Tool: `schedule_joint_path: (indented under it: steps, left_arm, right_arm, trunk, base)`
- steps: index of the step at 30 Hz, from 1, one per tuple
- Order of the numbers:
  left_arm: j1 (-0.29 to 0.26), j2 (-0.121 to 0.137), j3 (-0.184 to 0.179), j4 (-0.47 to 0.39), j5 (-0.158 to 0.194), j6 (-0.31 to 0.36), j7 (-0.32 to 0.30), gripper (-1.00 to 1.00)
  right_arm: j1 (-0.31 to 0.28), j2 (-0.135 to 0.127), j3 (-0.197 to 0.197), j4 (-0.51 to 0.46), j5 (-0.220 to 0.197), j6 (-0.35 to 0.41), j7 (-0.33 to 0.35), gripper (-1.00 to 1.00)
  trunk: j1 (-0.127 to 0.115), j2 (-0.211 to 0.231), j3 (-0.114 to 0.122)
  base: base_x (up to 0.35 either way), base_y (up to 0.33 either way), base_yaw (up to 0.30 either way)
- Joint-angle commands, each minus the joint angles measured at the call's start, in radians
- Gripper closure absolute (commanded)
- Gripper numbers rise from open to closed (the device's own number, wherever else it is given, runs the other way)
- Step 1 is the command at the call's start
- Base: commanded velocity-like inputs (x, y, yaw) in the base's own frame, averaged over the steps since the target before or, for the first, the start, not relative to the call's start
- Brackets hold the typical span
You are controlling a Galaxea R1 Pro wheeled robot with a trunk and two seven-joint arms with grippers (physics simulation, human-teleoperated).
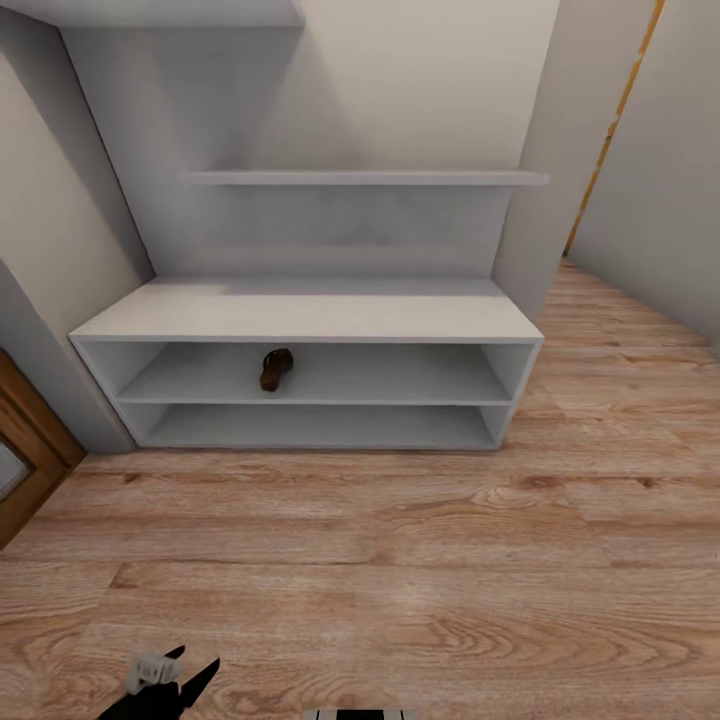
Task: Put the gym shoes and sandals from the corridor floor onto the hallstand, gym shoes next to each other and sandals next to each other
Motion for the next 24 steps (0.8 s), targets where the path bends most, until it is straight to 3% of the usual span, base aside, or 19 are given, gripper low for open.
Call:
schedule_joint_path:
  steps: [1, 3, 4, 5, 6, 7, 8, 10, 11, 13, 14, 17, 18, 20, 21, 24]
  left_arm:
    - [0.001, 0.0, 0.002, 0.001, 0.002, -0.002, -0.019, -1.0]
    - [0.001, 0.001, 0.002, 0.002, 0.002, -0.003, -0.031, -1.0]
    - [0.002, 0.002, 0.002, 0.003, 0.002, -0.007, -0.042, -1.0]
    - [0.002, 0.002, 0.003, 0.004, 0.002, -0.01, -0.048, -1.0]
    - [0.004, 0.002, 0.003, 0.006, 0.001, -0.02, -0.06, -1.0]
    - [0.005, 0.002, 0.003, 0.007, 0.001, -0.026, -0.068, -1.0]
    - [0.008, 0.003, 0.004, 0.008, 0.001, -0.038, -0.085, -1.0]
    - [0.01, 0.003, 0.006, 0.009, 0.001, -0.048, -0.106, -1.0]
    - [0.011, 0.005, 0.007, 0.01, 0.001, -0.054, -0.126, -1.0]
    - [0.012, 0.009, 0.007, 0.01, 0.001, -0.058, -0.142, -1.0]
    - [0.012, 0.011, 0.007, 0.011, 0.001, -0.06, -0.148, -1.0]
    - [0.013, 0.017, 0.008, 0.012, 0.001, -0.063, -0.163, -1.0]
    - [0.013, 0.018, 0.009, 0.013, 0.001, -0.064, -0.167, -1.0]
    - [0.013, 0.019, 0.009, 0.013, 0.001, -0.064, -0.169, -1.0]
    - [0.014, 0.02, 0.01, 0.013, 0.001, -0.065, -0.171, -1.0]
    - [0.014, 0.02, 0.01, 0.013, 0.001, -0.065, -0.172, -1.0]
  right_arm:
    - [-0.001, 0.005, 0.086, 0.0, -0.001, 0.003, 0.005, 1.0]
    - [-0.001, 0.007, 0.182, -0.001, -0.002, 0.005, 0.003, 1.0]
    - [-0.001, 0.01, 0.277, -0.002, -0.004, 0.006, 0.0, 1.0]
    - [-0.001, 0.011, 0.322, -0.002, -0.005, 0.007, -0.003, 1.0]
    - [-0.003, 0.014, 0.405, -0.001, -0.006, 0.01, -0.013, 1.0]
    - [-0.004, 0.018, 0.442, -0.001, -0.007, 0.014, -0.02, 1.0]
    - [-0.01, 0.031, 0.506, -0.002, -0.007, 0.028, -0.041, 1.0]
    - [-0.022, 0.052, 0.556, -0.004, -0.008, 0.052, -0.067, 1.0]
    - [-0.04, 0.08, 0.594, -0.007, -0.008, 0.087, -0.098, 1.0]
    - [-0.065, 0.113, 0.624, -0.011, -0.008, 0.129, -0.131, 1.0]
    - [-0.095, 0.148, 0.65, -0.013, -0.006, 0.174, -0.163, 1.0]
    - [-0.147, 0.199, 0.689, -0.015, -0.004, 0.239, -0.21, 1.0]
    - [-0.183, 0.23, 0.719, -0.015, -0.003, 0.278, -0.24, 1.0]
    - [-0.218, 0.259, 0.754, -0.013, -0.003, 0.314, -0.27, 1.0]
    - [-0.251, 0.289, 0.792, -0.011, -0.003, 0.346, -0.301, 1.0]
    - [-0.3, 0.337, 0.848, -0.01, -0.002, 0.39, -0.354, 1.0]
  trunk:
    - [0.0, 0.0, -0.001]
    - [0.0, 0.0, -0.001]
    - [0.0, 0.0, -0.001]
    - [0.0, 0.0, -0.001]
    - [0.0, 0.0, -0.001]
    - [0.0, 0.0, -0.001]
    - [0.0, 0.0, -0.001]
    - [0.0, 0.0, -0.001]
    - [0.0, 0.0, -0.001]
    - [0.0, 0.0, -0.001]
    - [0.0, 0.0, -0.001]
    - [0.0, 0.0, -0.001]
    - [0.0, 0.0, -0.001]
    - [0.0, 0.0, -0.001]
    - [0.0, 0.0, -0.001]
    - [0.0, 0.0, -0.001]
  base:
    - [0.0, 0.0, 0.0]
    - [0.0, 0.0, 0.0]
    - [0.0, 0.0, 0.0]
    - [0.0, 0.0, 0.0]
    - [0.0, 0.0, 0.0]
    - [0.0, 0.0, 0.0]
    - [0.0, 0.0, 0.0]
    - [0.0, 0.0, 0.0]
    - [0.0, 0.0, 0.0]
    - [0.0, 0.0, 0.0]
    - [0.0, 0.0, 0.0]
    - [0.0, 0.0, 0.0]
    - [0.0, 0.0, 0.0]
    - [0.0, 0.0, 0.0]
    - [0.0, 0.0, 0.0]
    - [0.0, 0.0, 0.0]
